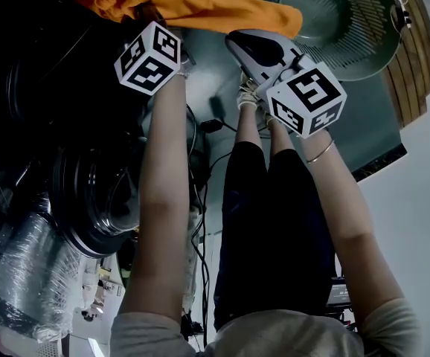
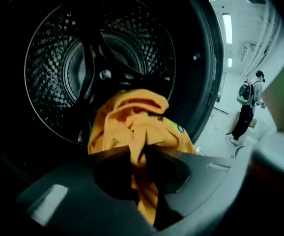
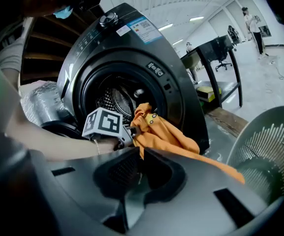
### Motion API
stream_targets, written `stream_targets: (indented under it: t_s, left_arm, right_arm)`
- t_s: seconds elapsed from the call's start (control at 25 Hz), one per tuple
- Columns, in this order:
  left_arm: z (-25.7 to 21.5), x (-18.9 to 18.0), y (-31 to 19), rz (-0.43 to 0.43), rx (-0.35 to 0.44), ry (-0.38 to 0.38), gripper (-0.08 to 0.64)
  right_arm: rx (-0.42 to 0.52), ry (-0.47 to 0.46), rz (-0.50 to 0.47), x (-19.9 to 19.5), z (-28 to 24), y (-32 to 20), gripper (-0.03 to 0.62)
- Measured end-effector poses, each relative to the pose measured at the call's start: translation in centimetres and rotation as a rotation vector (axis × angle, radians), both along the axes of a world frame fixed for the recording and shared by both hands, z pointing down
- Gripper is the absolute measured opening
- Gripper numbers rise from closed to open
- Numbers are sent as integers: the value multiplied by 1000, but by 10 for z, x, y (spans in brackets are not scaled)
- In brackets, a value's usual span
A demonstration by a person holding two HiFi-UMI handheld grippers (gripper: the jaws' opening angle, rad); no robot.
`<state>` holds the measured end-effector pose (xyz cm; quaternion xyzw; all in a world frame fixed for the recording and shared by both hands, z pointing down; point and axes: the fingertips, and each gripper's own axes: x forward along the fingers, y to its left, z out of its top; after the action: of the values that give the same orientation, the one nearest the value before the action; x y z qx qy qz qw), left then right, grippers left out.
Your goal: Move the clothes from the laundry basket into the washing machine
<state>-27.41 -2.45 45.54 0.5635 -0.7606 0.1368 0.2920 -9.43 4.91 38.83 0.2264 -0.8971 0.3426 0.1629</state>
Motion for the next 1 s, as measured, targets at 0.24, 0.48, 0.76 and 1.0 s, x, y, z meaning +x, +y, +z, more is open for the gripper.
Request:
stream_targets:
  t_s: [0.24,0.48,0.76,1.0]
  left_arm:
    - [-77,-75,-40,-59,179,-224,37]
    - [-61,-81,-51,-85,129,-181,96]
    - [-32,-73,-20,-141,-22,-120,230]
    - [-27,-48,32,-201,-84,-22,233]
  right_arm:
    - [15,-11,-35,-11,-3,2,31]
    - [1,-16,-36,-16,2,3,31]
    - [-7,-21,-31,-13,0,4,31]
    - [-15,-40,-2,-8,-2,4,28]
